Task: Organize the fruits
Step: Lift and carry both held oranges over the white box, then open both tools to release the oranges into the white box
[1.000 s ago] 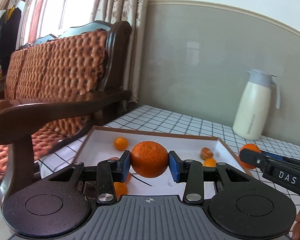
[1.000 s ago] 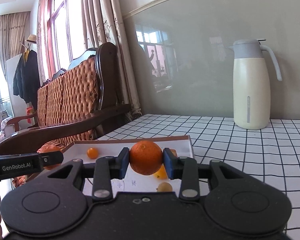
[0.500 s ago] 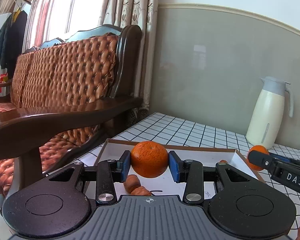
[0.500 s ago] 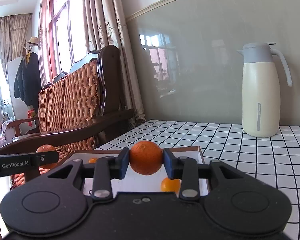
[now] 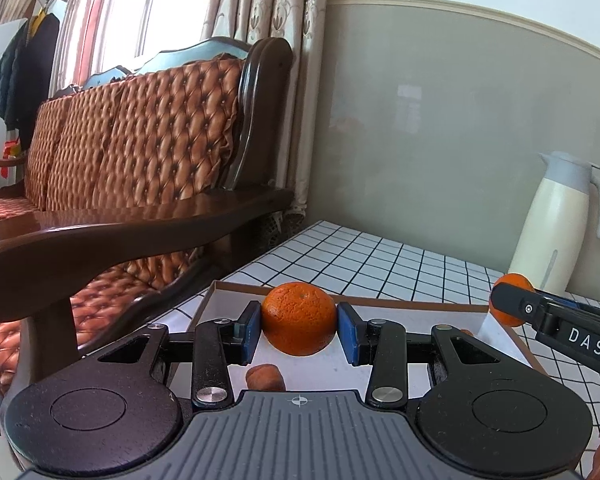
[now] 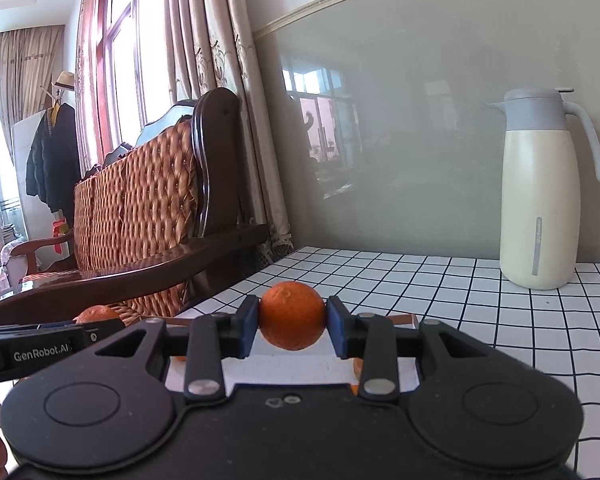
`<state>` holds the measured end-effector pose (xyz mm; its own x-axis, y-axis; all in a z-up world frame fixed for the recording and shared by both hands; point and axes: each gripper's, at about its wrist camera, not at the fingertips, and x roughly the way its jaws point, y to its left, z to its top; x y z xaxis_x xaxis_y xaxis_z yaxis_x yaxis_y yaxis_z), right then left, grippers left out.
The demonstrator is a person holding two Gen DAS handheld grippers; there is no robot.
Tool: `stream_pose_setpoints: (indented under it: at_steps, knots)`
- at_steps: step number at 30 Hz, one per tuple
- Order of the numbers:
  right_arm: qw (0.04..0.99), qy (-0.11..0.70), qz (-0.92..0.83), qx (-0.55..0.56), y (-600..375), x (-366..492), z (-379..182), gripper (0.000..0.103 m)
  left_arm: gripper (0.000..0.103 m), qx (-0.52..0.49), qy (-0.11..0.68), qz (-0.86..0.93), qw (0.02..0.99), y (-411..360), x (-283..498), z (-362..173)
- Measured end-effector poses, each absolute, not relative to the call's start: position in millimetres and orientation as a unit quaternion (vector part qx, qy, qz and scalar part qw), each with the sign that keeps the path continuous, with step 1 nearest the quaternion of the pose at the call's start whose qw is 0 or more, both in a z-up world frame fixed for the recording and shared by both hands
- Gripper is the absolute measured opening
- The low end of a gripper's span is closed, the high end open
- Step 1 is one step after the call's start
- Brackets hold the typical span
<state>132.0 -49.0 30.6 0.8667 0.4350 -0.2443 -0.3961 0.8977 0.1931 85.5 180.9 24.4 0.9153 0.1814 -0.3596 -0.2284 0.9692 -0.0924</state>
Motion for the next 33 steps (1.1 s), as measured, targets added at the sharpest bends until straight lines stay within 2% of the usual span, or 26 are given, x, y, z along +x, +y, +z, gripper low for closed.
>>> stream_pose_setpoints:
  at_steps: [24,25,26,27,28,29,30,31,32,33]
  knots:
    - [0.958,0.196,0.200,0.059,-35,174,12,0.031,0.041,-0.078,0.203,0.129,0.968,191,126,10]
    - [0.959,0.193,0.198,0.059,-35,174,12,0.037,0.041,-0.078,0.205,0.129,0.967,192,128,10]
    - [0.961,0.190,0.192,0.057,-36,174,13,0.055,0.041,-0.076,0.206,0.130,0.967,192,130,9]
    - [0.964,0.181,0.184,0.056,-37,172,14,0.063,0.041,-0.075,0.211,0.130,0.966,192,134,8]
    - [0.968,0.171,0.177,0.057,-39,169,16,0.065,0.049,-0.077,0.219,0.127,0.964,192,138,6]
    - [0.969,0.165,0.174,0.059,-41,167,18,0.064,0.063,-0.080,0.225,0.127,0.963,193,142,5]
    - [0.971,0.157,0.171,0.062,-44,165,21,0.064,0.096,-0.081,0.230,0.133,0.961,192,144,4]
    - [0.972,0.149,0.167,0.066,-47,162,23,0.069,0.103,-0.080,0.221,0.143,0.961,191,141,6]
    - [0.974,0.141,0.164,0.072,-50,160,25,0.076,0.103,-0.078,0.200,0.152,0.965,189,136,10]
    - [0.974,0.134,0.163,0.080,-54,157,26,0.079,0.103,-0.073,0.182,0.155,0.968,188,132,14]
